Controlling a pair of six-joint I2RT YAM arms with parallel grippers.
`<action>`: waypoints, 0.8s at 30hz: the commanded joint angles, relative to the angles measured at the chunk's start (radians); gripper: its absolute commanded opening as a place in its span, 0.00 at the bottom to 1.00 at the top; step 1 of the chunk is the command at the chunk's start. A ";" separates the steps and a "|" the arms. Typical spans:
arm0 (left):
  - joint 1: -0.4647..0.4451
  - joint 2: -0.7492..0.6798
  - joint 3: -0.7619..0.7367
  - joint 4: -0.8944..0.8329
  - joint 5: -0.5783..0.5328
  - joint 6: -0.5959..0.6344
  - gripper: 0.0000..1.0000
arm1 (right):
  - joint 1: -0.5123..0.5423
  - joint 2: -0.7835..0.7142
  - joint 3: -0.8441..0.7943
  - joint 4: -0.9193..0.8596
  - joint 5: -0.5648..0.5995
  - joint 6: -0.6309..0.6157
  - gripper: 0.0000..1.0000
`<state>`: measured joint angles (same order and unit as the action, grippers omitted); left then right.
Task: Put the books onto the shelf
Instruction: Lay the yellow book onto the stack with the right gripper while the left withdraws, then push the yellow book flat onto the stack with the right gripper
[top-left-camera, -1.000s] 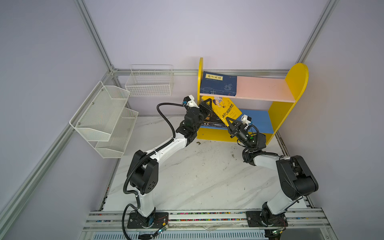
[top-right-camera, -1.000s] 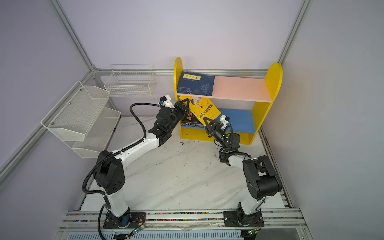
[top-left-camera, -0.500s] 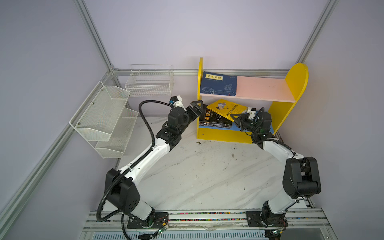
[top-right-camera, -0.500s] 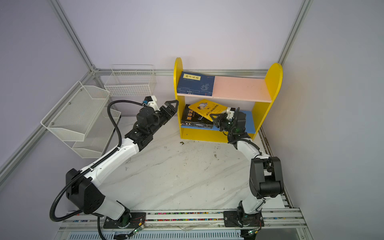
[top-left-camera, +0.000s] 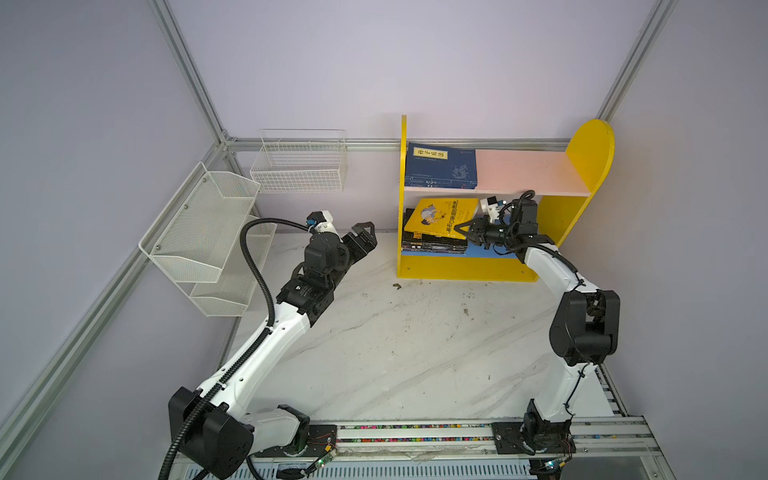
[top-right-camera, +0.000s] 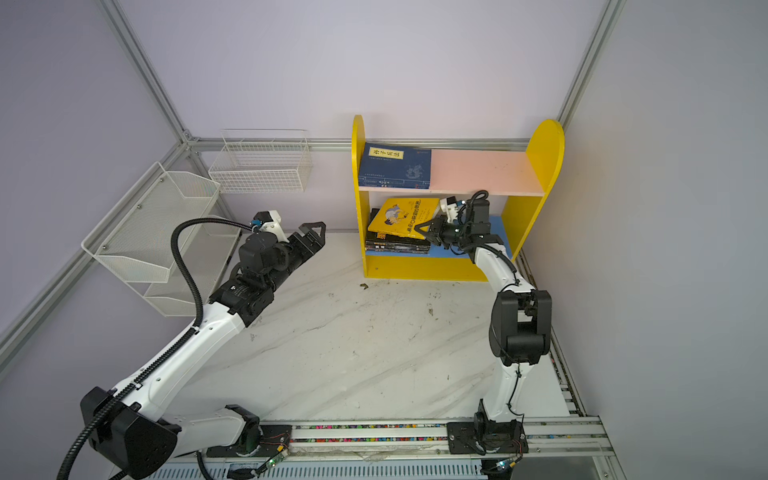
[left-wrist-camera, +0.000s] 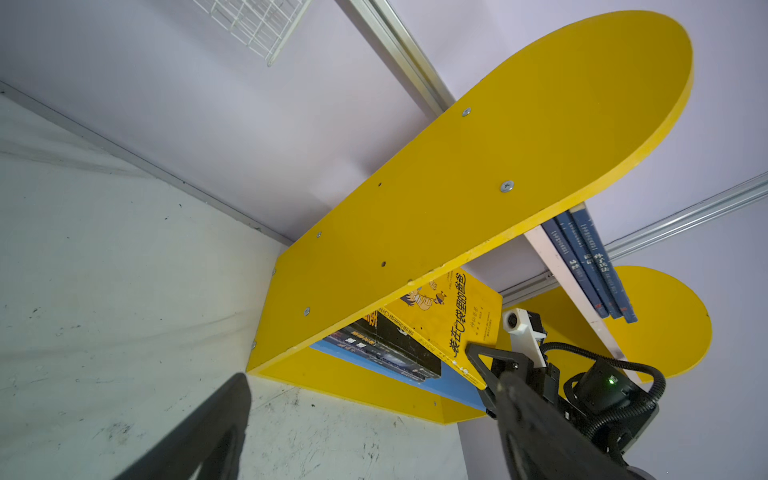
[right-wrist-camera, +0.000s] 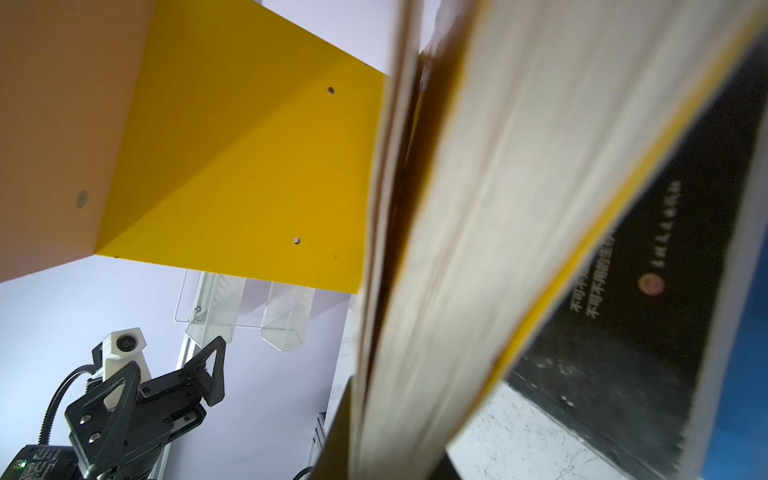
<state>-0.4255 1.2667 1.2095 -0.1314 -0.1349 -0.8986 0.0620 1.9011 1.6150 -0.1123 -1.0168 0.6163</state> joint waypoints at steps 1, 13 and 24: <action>0.008 -0.016 -0.034 0.024 -0.012 0.000 0.91 | 0.002 0.012 0.061 -0.101 -0.073 -0.138 0.08; 0.010 0.011 -0.064 0.053 0.032 -0.061 0.91 | 0.009 -0.096 -0.149 0.112 -0.101 -0.022 0.08; 0.012 0.038 -0.054 0.053 0.084 -0.084 0.91 | 0.004 0.048 -0.080 0.143 -0.140 -0.020 0.09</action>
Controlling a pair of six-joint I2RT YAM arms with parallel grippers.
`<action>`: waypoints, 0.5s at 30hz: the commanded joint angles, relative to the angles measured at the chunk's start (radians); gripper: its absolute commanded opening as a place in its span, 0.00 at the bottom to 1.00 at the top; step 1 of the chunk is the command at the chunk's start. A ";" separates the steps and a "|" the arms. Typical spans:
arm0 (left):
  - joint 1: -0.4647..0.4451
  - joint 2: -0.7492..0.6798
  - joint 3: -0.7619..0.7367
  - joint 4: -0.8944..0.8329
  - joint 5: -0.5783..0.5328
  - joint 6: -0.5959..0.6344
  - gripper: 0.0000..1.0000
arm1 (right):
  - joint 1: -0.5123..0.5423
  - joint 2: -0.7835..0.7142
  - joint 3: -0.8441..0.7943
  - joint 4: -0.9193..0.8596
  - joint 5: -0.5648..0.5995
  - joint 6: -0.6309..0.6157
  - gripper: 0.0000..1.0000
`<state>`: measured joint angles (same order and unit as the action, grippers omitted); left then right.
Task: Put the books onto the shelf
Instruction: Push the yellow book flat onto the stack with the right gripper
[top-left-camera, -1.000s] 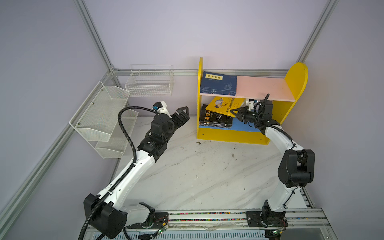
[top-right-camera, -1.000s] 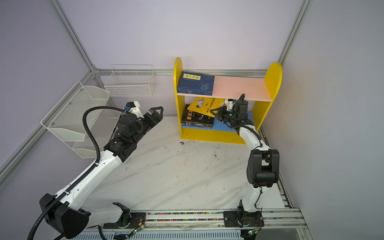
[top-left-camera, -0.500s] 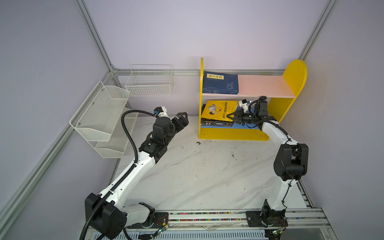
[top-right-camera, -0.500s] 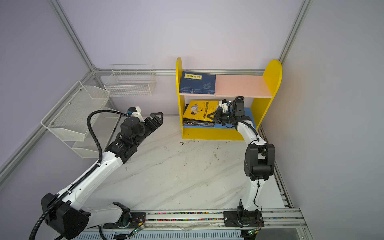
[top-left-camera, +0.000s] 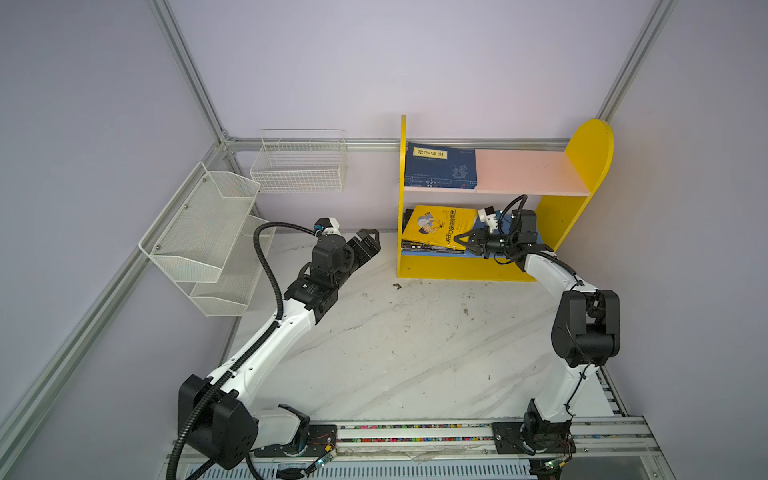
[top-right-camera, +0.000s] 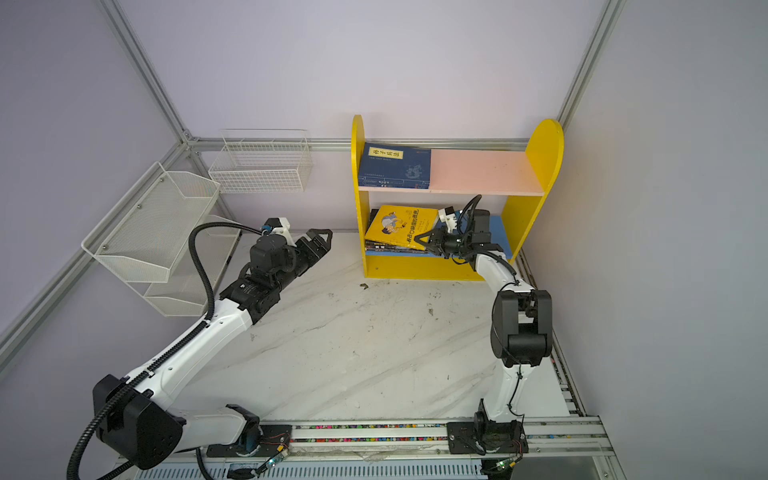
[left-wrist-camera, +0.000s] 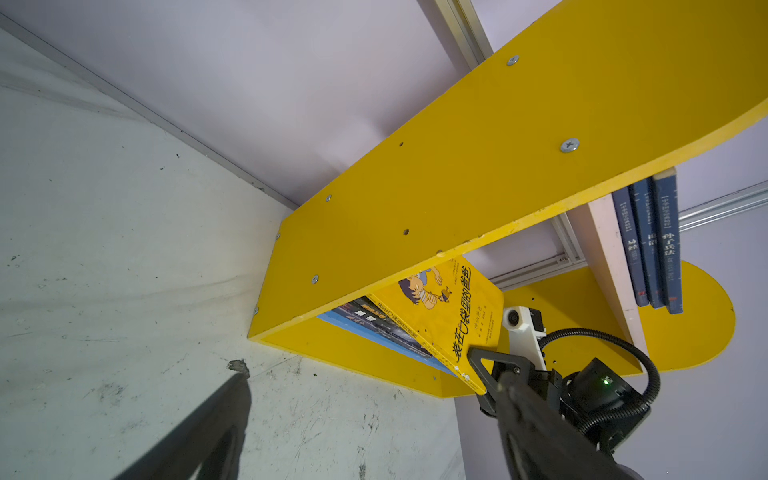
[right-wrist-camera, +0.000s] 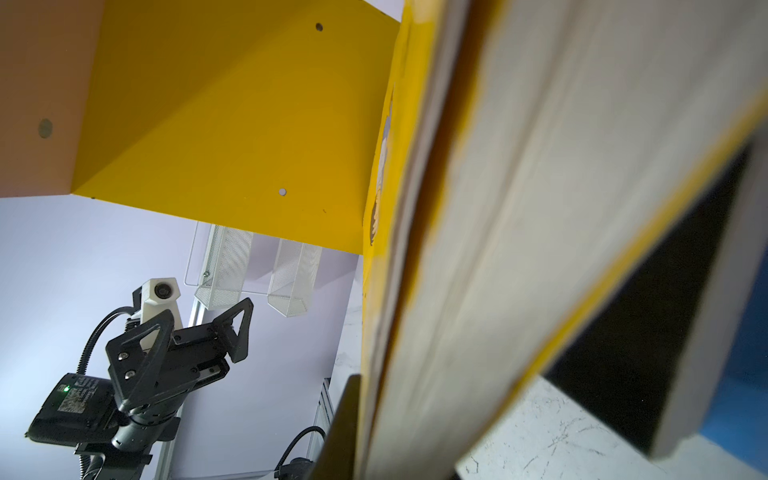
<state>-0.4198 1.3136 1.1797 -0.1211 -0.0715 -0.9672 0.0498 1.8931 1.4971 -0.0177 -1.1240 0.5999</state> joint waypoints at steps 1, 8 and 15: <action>0.006 -0.012 -0.029 0.041 0.019 -0.019 0.91 | 0.014 0.066 0.045 0.049 -0.034 -0.003 0.09; 0.006 -0.042 -0.061 0.028 0.004 -0.027 0.91 | 0.000 0.094 0.096 0.027 -0.038 -0.017 0.10; 0.006 -0.022 -0.053 0.035 0.025 -0.033 0.91 | -0.002 0.177 0.184 0.009 -0.098 -0.017 0.08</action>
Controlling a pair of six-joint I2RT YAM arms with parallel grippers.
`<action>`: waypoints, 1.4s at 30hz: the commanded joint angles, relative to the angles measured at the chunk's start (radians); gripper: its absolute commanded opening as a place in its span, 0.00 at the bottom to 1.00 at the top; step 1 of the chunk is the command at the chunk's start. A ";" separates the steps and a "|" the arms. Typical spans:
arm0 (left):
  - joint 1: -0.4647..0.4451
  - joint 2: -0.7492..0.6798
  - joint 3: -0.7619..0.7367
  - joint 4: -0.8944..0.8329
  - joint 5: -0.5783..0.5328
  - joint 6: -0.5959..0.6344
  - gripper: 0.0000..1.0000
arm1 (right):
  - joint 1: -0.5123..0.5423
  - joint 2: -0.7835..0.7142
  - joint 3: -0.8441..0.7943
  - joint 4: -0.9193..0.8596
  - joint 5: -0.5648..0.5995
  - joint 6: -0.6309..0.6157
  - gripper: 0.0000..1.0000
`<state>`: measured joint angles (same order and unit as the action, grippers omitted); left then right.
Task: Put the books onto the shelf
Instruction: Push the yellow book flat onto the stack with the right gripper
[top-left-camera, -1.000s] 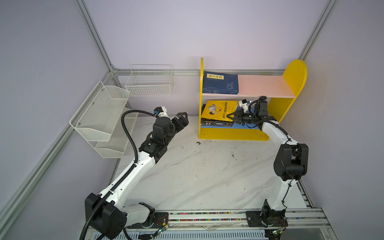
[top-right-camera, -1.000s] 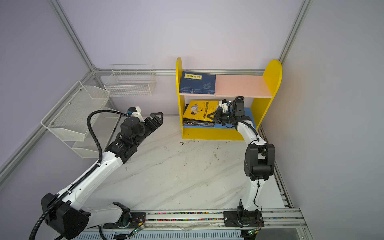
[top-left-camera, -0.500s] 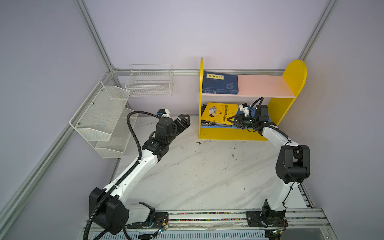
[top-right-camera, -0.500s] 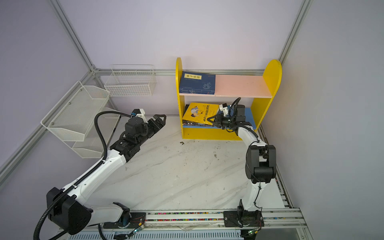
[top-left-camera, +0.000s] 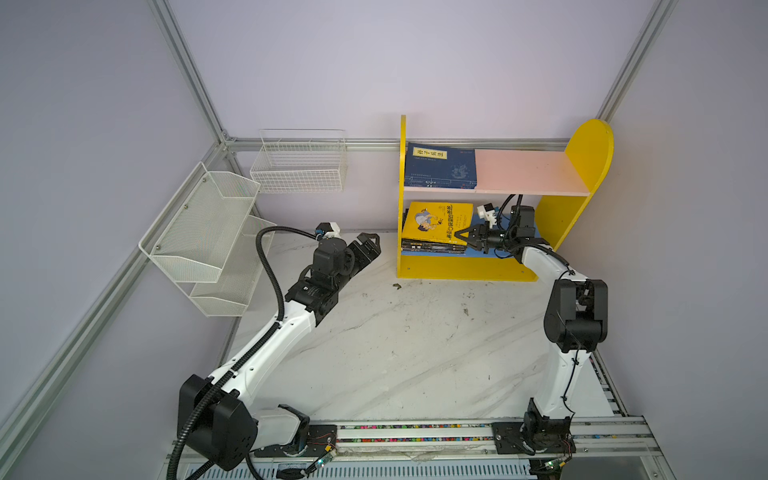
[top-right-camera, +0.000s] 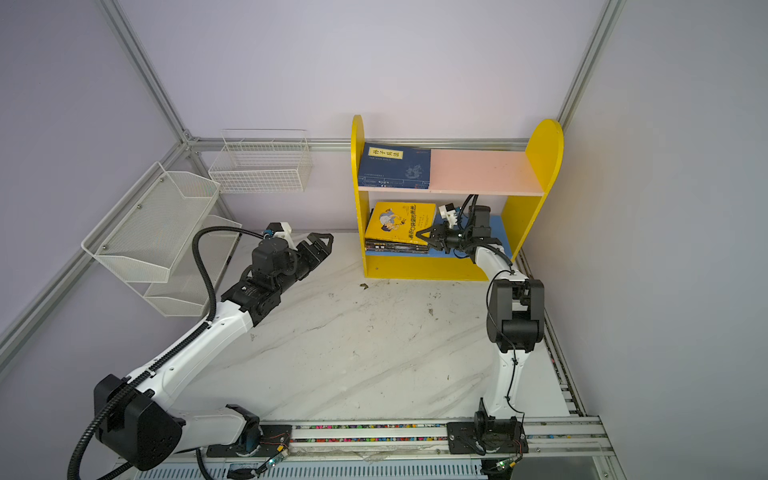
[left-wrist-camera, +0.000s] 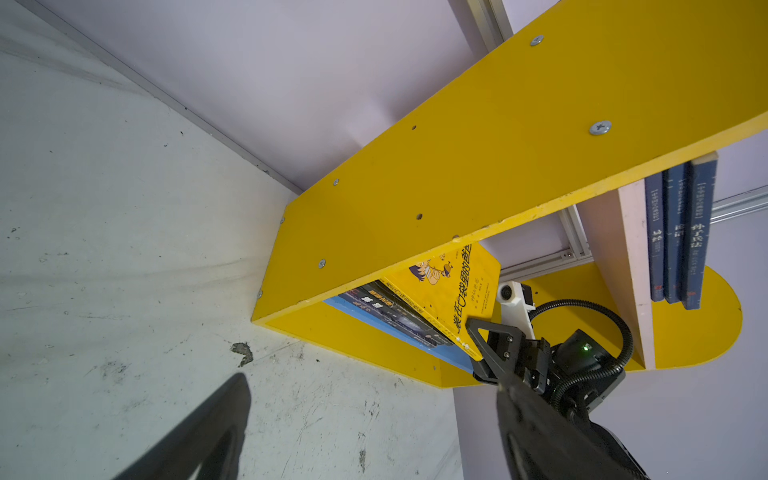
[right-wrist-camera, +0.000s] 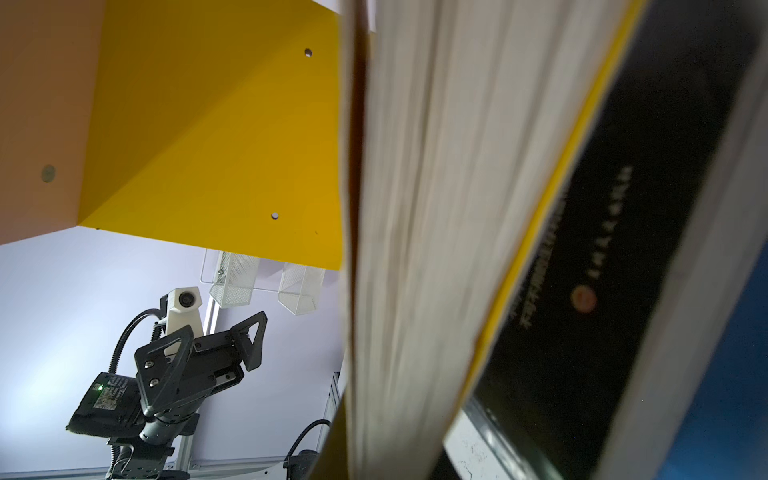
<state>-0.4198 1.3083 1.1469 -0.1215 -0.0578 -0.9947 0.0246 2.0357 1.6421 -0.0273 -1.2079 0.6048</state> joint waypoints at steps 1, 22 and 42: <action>0.006 -0.014 -0.019 0.036 0.012 -0.005 0.91 | 0.022 0.040 0.044 0.017 -0.022 -0.023 0.08; 0.006 0.044 -0.036 0.088 0.062 -0.064 0.91 | -0.066 0.047 0.089 0.010 -0.079 -0.003 0.06; 0.006 0.065 -0.040 0.106 0.062 -0.094 0.91 | -0.043 0.112 0.229 -0.390 -0.096 -0.317 0.05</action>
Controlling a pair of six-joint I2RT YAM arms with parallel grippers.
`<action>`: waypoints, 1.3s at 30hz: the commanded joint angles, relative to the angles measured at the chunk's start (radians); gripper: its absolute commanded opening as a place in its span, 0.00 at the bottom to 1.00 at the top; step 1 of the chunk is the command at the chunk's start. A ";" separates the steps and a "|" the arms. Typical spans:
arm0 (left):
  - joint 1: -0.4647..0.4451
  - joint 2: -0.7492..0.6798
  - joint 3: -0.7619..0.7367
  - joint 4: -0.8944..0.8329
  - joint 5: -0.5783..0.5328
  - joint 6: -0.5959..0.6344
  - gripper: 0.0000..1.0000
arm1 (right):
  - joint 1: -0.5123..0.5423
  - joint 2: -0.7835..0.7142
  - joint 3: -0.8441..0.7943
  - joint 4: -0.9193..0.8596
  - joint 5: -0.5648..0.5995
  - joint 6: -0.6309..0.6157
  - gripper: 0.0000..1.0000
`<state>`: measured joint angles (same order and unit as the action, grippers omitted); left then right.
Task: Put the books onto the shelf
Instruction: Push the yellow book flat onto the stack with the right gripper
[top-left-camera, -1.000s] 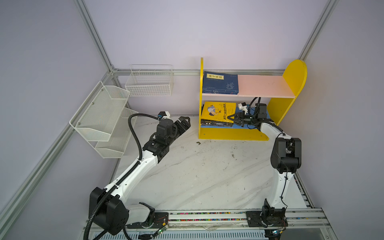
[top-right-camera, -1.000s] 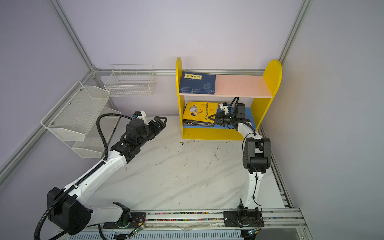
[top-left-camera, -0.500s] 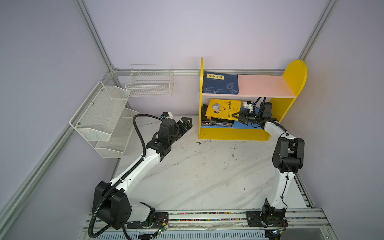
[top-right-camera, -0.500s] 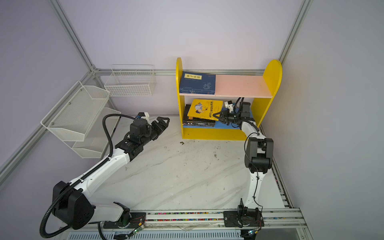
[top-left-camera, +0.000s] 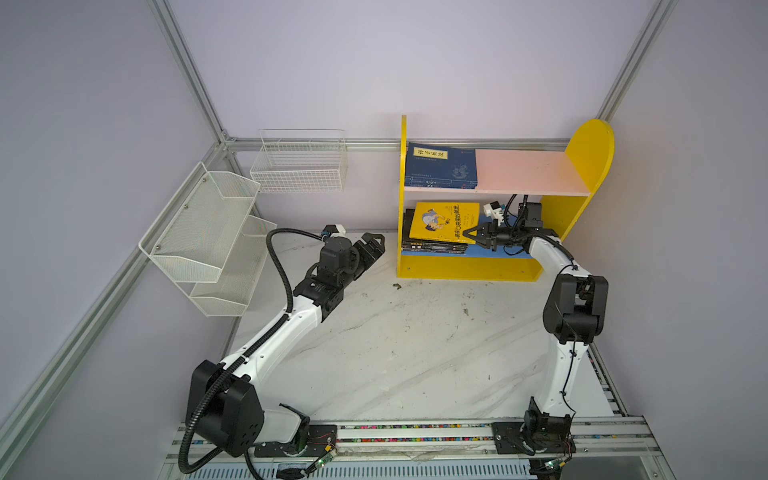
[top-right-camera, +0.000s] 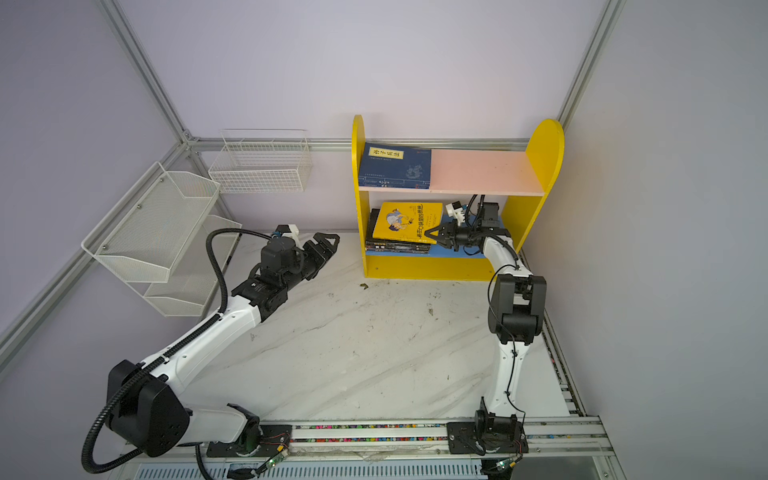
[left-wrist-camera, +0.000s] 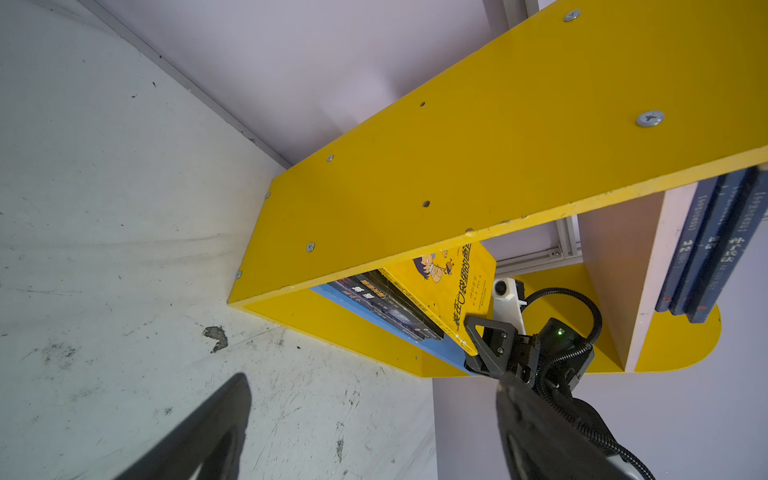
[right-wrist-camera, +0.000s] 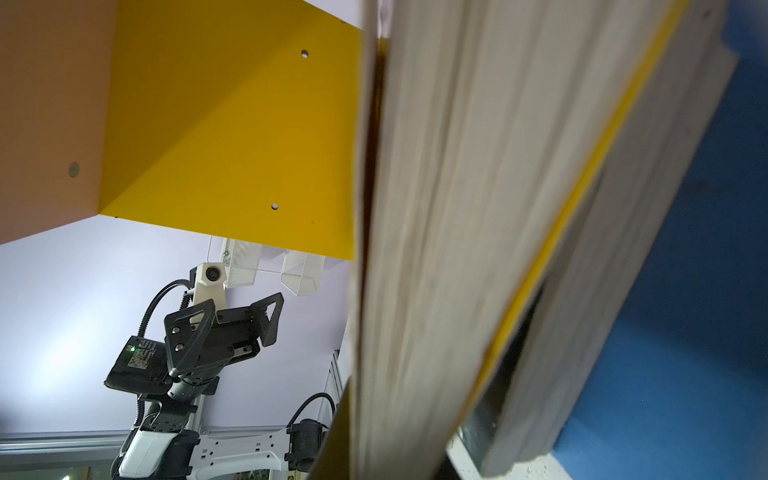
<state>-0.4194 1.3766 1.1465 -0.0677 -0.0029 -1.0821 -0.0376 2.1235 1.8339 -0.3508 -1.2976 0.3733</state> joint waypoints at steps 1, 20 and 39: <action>0.006 -0.005 -0.042 0.052 0.006 -0.007 0.91 | 0.023 0.031 0.044 -0.079 -0.006 -0.094 0.05; 0.006 -0.007 -0.053 0.041 0.000 -0.007 0.91 | 0.042 0.103 0.118 -0.138 0.013 -0.123 0.05; 0.006 -0.004 -0.059 0.039 0.004 -0.015 0.91 | 0.043 0.056 0.169 -0.259 0.324 -0.117 0.48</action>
<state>-0.4191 1.3773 1.1229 -0.0616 -0.0032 -1.0901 0.0078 2.2036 2.0121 -0.5484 -1.1313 0.2745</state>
